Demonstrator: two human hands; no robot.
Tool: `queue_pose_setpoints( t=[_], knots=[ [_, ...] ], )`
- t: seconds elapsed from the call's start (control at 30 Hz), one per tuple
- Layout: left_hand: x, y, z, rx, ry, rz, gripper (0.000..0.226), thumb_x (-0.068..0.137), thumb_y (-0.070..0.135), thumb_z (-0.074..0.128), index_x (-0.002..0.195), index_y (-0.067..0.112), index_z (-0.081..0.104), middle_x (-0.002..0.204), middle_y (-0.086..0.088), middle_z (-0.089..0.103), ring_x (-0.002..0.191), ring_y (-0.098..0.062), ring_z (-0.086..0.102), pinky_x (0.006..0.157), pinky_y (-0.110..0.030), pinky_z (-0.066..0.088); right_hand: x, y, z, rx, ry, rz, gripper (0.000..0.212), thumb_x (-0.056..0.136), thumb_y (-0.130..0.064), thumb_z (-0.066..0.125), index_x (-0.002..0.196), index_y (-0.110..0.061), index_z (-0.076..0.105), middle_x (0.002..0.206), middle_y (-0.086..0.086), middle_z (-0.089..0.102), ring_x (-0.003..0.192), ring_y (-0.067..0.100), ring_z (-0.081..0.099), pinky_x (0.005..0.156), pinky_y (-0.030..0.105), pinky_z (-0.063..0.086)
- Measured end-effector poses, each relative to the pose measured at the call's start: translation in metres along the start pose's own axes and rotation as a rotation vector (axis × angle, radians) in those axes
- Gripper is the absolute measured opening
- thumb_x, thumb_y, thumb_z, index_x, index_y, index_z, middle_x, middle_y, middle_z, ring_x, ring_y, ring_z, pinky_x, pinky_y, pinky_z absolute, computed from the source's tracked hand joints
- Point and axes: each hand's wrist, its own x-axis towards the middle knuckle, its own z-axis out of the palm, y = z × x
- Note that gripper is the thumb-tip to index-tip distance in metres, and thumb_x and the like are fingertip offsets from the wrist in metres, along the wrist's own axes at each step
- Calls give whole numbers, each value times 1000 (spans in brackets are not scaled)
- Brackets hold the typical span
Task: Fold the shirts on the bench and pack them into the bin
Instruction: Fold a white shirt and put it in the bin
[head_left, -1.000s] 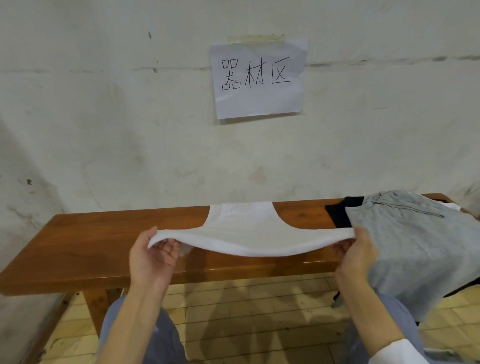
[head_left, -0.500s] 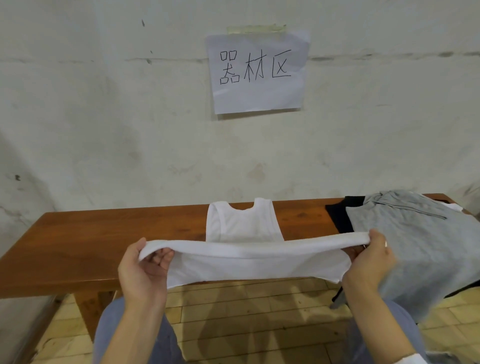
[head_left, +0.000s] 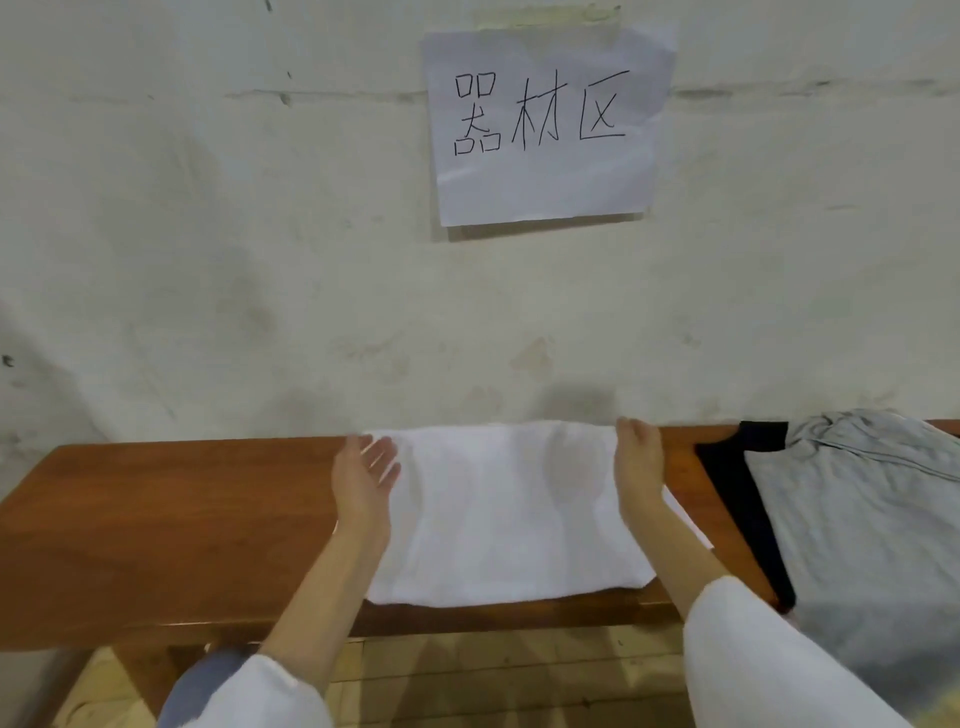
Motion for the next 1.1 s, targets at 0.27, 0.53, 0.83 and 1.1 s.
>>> queue_pose_setpoints(
  t=[0.27,0.53,0.83,1.1],
  knots=[
    [20,-81,-37,1849,-341,554,97,70,70,-29,152,28,1,160,2,-7,147,-17,-10,114,-40,-14,-38,85,11,-1256,-231,-406,70,97,-57,11,152,-16,-3,160,7,-5,147,27,-6,115,38,-10],
    [-42,-77,-44,2008,-388,403,93,75,70,-21,152,23,2,160,-4,-2,147,-26,-1,116,-45,-3,-39,82,-19,-1366,-470,-481,112,55,-77,-37,150,-21,-15,158,3,-17,145,22,-17,116,36,-14],
    [-26,-65,3,1981,-487,632,49,100,41,28,144,20,32,156,-10,18,145,-29,11,118,-41,7,-99,77,6,-1220,-182,-192,73,98,-52,24,150,-13,-10,159,8,-13,147,27,-9,115,40,-11],
    [-33,-103,-17,1980,-349,508,93,78,60,-29,152,24,15,159,-8,11,147,-30,7,115,-48,-7,-88,99,15,-1322,-263,-369,110,60,-77,-32,150,-16,-13,158,6,-15,146,27,-14,104,37,-34]
  ],
)
